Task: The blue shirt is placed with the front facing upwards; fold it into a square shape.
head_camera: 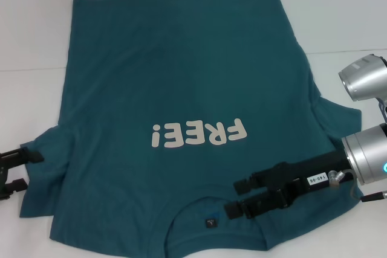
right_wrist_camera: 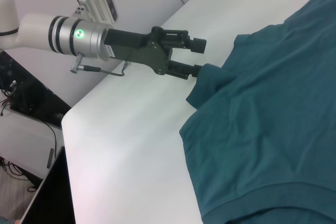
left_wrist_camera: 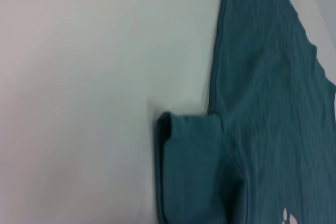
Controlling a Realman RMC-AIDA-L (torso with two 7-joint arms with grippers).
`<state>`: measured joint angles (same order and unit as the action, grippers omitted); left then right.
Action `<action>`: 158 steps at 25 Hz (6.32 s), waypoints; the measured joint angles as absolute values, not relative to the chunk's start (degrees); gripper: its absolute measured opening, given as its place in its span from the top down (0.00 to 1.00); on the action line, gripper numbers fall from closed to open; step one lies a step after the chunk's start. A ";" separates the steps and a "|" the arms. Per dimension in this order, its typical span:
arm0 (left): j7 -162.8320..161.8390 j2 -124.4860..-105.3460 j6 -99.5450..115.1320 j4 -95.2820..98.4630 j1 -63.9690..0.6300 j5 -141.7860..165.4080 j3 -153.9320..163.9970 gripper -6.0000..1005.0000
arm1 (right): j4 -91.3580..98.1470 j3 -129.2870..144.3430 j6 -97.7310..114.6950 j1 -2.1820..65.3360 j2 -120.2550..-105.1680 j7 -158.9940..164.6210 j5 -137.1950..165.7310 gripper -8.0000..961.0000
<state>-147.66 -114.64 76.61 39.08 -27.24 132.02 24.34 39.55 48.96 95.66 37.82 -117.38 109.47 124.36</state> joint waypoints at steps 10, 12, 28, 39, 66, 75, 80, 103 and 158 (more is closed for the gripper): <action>-147.53 -114.80 75.82 37.75 -28.86 132.02 28.23 0.27 | 39.55 48.95 95.16 37.74 -117.33 109.58 124.36 0.05; -147.47 -114.60 75.69 37.59 -29.30 132.31 28.39 0.28 | 39.55 48.92 95.16 37.69 -117.33 109.59 124.36 0.05; -147.12 -114.34 75.45 37.94 -29.69 134.20 28.56 0.65 | 39.63 47.83 95.19 37.80 -117.33 109.60 124.36 0.05; -145.87 -113.23 77.89 39.61 -30.90 138.06 28.51 0.95 | 39.55 47.48 95.19 37.70 -117.33 109.60 124.36 0.05; -154.18 -109.96 86.53 52.90 -37.40 148.57 29.52 0.99 | 39.64 46.05 95.18 38.15 -117.25 109.60 124.37 0.05; -157.79 -111.28 90.68 54.99 -40.31 148.08 32.44 0.99 | 39.56 46.05 94.78 38.16 -117.24 109.60 124.36 0.05; -158.86 -113.66 90.00 53.81 -42.97 148.05 32.44 0.99 | 39.49 46.05 93.68 37.80 -117.15 109.60 124.39 0.05; -160.38 -115.14 76.61 41.65 -49.20 148.52 41.90 0.99 | 39.37 46.05 91.60 37.02 -117.16 109.60 124.53 0.05; -144.28 -113.86 69.46 34.65 -40.31 116.54 35.43 0.28 | 38.67 45.95 89.99 36.08 -117.16 109.16 124.54 0.06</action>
<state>-144.28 -113.86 69.46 34.65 -40.31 116.54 35.43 38.67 45.95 89.99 36.08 -117.16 109.16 124.54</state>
